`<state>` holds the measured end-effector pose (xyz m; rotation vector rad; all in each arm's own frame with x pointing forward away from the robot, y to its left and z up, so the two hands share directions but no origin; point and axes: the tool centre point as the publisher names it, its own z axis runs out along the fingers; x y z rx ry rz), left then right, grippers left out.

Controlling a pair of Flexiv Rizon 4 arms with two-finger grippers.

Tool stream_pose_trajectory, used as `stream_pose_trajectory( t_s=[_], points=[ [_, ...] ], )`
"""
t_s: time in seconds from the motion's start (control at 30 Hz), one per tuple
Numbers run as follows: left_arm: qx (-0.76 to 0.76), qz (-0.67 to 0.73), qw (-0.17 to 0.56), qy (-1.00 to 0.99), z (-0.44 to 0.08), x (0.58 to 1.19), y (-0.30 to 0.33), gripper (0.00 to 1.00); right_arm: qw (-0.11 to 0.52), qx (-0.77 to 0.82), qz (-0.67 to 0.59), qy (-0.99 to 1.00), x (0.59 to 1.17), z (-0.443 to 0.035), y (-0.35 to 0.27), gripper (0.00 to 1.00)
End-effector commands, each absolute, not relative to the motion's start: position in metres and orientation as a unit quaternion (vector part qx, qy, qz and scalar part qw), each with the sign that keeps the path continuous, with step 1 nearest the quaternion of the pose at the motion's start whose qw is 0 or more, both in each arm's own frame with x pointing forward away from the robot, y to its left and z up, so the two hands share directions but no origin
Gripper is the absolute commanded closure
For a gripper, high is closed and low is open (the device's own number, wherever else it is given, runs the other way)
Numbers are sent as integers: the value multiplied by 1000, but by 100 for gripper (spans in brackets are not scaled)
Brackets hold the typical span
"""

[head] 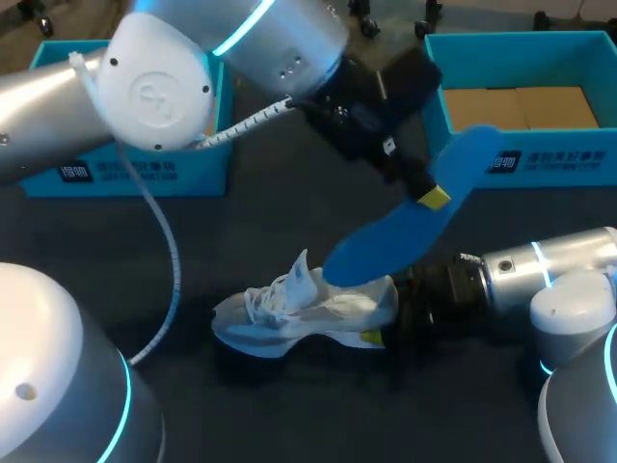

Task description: Take the shoe out of the shoebox, open the shoe tongue, remove and reinsert the insole, then place the shoe into the shoebox

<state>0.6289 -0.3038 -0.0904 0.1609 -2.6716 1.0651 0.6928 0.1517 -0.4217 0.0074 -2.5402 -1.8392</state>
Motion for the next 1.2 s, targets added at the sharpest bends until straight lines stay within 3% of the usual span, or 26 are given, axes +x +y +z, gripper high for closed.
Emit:
stream_pose_trajectory(
  t_s=[0.03,0.3,0.63,1.2],
  points=[
    [56,369,129,-919,-91,628,-301,100,1,2,-586,-811,690,-425,153,100],
    [57,413,150,-896,-79,626,-289,100,1,2,-586,-811,690,-425,153,100],
    [53,554,149,-818,11,615,-226,100,1,2,-586,-811,690,-425,153,100],
    [50,544,155,-823,26,604,-211,100,1,2,-586,-811,690,-425,153,100]
  ],
)
